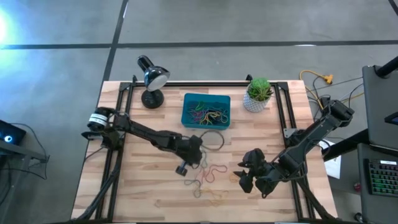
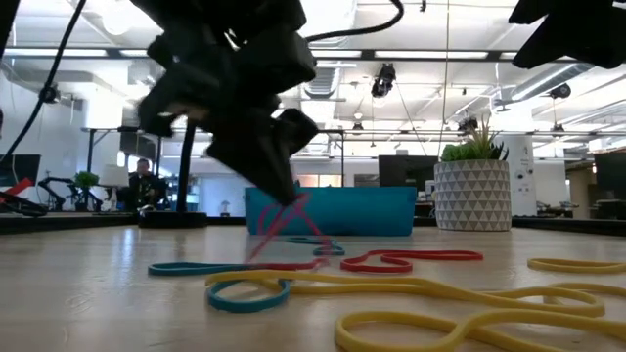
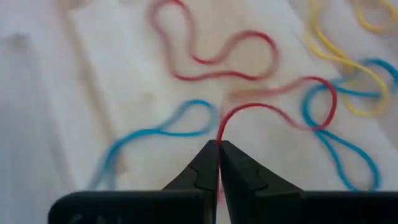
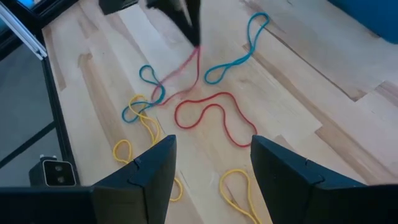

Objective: Pick and place rubber bands into bin
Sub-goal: Put the left red rubber band into the blue bin

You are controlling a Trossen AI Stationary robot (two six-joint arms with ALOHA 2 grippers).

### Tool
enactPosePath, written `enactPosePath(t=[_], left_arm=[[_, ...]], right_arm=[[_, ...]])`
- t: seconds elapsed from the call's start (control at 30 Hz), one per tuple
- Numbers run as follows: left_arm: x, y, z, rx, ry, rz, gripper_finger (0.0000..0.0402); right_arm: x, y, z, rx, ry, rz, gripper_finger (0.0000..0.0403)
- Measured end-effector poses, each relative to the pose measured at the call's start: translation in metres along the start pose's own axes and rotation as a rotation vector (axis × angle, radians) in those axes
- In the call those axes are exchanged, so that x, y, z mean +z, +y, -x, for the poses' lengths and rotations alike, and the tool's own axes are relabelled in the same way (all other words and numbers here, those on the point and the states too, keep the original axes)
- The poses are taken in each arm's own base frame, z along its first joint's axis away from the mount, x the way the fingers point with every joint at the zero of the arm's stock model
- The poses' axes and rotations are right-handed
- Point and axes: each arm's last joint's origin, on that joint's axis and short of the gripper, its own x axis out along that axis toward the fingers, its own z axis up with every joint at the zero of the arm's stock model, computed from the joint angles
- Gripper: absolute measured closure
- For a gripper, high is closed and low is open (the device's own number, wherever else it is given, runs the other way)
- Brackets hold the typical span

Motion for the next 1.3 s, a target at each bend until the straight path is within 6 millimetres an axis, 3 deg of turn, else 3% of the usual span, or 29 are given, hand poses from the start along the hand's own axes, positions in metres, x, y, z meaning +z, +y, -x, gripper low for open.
enactPosePath(t=[0.23,0.63,1.0,1.3], left_arm=[[0.013,0.008,0.020,0.053,-0.103,0.026,0.0401],[0.039,0.031,0.078,0.288,-0.332,0.054,0.0401],[0.030,0.076,0.104,0.549,-0.366,0.161,0.0401],[0.004,0.122,0.112,0.693,-0.299,0.267,0.0401]], right_arm=[[0.000,-0.001,0.000,-0.009,-0.001,0.006,0.0209],[0.000,-0.004,-0.002,-0.041,-0.040,0.038,0.0209],[0.000,-0.006,-0.003,-0.059,-0.075,0.053,0.0209],[0.001,-0.007,-0.003,-0.069,-0.104,0.045,0.0209]])
